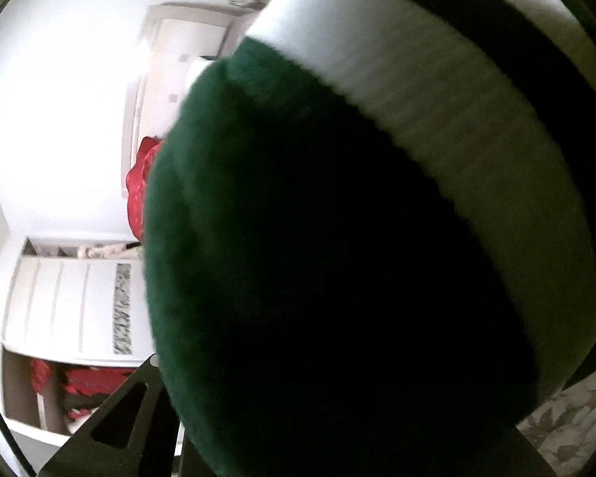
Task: Fold large clothes
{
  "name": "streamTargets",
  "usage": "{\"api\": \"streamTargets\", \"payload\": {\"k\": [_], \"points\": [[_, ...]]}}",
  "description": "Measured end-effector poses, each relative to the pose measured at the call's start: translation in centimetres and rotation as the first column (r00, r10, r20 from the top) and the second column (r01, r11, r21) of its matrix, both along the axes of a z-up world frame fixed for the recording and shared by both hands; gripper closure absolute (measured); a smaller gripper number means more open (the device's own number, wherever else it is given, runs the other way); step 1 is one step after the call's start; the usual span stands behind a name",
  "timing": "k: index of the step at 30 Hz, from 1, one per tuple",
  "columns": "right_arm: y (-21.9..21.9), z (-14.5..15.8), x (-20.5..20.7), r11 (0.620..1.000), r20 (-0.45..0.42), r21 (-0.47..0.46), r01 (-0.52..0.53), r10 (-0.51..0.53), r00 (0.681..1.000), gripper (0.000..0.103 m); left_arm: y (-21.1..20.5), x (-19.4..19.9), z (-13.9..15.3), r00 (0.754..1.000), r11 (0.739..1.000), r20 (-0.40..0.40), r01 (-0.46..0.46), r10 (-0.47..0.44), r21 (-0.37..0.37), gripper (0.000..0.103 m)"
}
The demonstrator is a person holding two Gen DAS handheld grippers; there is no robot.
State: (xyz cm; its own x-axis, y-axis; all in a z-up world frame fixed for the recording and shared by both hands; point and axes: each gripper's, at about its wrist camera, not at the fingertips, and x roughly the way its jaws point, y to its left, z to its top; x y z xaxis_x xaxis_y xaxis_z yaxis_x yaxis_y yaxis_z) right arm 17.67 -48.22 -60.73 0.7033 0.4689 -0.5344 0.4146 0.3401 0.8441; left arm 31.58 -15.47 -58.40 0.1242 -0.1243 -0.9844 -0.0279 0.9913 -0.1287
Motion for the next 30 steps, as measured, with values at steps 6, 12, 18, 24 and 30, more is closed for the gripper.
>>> {"api": "streamTargets", "payload": {"k": [6,12,18,24,30], "points": [[4.2,5.3,3.8,0.986,0.032,-0.129,-0.105,0.11,0.993,0.081,0.0,0.0,0.1,1.0,1.0,0.027,-0.003,0.004,-0.021,0.0],[10.9,9.3,7.0,0.942,0.036,-0.253,-0.219,0.235,0.971,0.081,1.8,-0.3,1.0,0.998,0.997,0.042,-0.035,0.038,-0.069,0.0],[21.3,13.8,10.5,0.805,0.003,-0.454,-0.381,0.429,0.903,0.081,13.0,-5.2,5.3,0.959,0.951,0.054,-0.266,0.278,-0.156,0.0],[38.0,14.9,12.8,0.551,-0.089,-0.605,-0.575,0.671,0.736,0.081,27.8,-16.9,10.2,0.833,0.837,0.079,-0.547,0.547,-0.029,0.0],[56.9,7.4,11.4,0.191,-0.292,-0.636,-0.747,0.837,0.463,0.081,35.0,-27.6,12.5,0.686,0.679,0.113,-0.728,0.719,0.102,0.0]]}}
